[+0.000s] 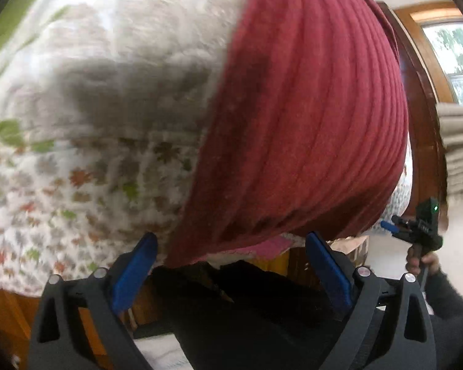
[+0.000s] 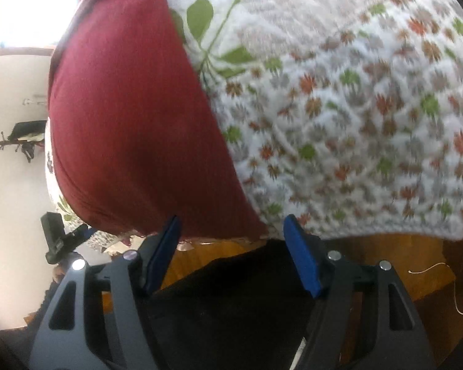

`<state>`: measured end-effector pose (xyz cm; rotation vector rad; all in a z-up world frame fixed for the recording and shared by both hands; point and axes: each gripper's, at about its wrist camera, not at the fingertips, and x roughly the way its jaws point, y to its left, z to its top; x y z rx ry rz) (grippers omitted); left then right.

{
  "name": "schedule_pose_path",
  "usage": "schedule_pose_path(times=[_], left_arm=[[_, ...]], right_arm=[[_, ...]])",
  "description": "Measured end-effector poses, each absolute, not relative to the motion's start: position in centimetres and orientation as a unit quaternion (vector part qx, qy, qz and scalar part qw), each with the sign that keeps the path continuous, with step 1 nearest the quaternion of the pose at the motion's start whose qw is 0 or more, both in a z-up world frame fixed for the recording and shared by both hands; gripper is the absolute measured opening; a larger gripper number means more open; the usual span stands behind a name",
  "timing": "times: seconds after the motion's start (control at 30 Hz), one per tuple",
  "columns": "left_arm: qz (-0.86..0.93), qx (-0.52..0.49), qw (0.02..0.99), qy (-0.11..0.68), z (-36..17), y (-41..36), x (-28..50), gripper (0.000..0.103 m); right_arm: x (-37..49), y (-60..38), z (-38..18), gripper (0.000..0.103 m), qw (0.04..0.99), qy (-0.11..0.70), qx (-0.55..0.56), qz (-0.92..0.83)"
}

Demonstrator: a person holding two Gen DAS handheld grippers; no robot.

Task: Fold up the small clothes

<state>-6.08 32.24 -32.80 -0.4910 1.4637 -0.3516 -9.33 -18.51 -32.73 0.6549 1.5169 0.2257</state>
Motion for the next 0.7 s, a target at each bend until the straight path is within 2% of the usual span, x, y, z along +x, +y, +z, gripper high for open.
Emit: schedule_pose_path(times=[0.07,0.1,0.13,0.17,0.2,0.23,0.3,0.4,0.53,0.63,0.7], left_arm=[[-0.168,-0.228,0.699,0.657,-33.1,31.9,-6.1,0.095],[-0.182,-0.232,0.697,0.654,-33.1,31.7,-6.0,0.09],[-0.193,-0.231,0.696,0.652,-32.9,31.4,-6.0,0.083],[-0.199,-0.227,0.697,0.65,-32.8,30.9,-5.9,0.063],[-0.204,-0.224,0.695,0.652,-32.7,30.6,-5.7,0.052],[-0.206,-0.224,0.693,0.654,-32.7,30.4,-5.6,0.05],[-0.208,-0.225,0.689,0.657,-32.9,30.3,-5.5,0.032],[-0.203,-0.228,0.687,0.659,-32.6,30.5,-5.1,0.018],[-0.189,-0.254,0.687,0.654,-33.2,31.4,-5.1,0.017],[-0.182,-0.27,0.688,0.649,-33.6,32.1,-5.7,0.027],[-0.181,-0.274,0.686,0.65,-33.7,32.0,-6.0,0.029]], right_arm=[[-9.7,-18.0,-32.6,0.069,0.678,0.667,0.293,0.1],[-10.0,-17.7,-32.6,0.069,0.683,0.661,0.295,0.099],[-10.2,-17.5,-32.6,0.069,0.685,0.658,0.297,0.099],[-10.3,-17.3,-32.8,0.069,0.687,0.656,0.297,0.099],[-10.3,-17.1,-33.0,0.069,0.689,0.656,0.293,0.1],[-10.4,-17.0,-33.4,0.069,0.691,0.655,0.288,0.102],[-10.4,-16.4,-34.0,0.069,0.695,0.654,0.281,0.106],[-9.4,-15.3,-34.6,0.069,0.701,0.652,0.268,0.109],[-8.3,-14.8,-35.0,0.069,0.707,0.644,0.274,0.105],[-8.0,-13.8,-35.2,0.07,0.711,0.643,0.259,0.118],[-8.1,-13.2,-35.1,0.068,0.711,0.644,0.257,0.121]])
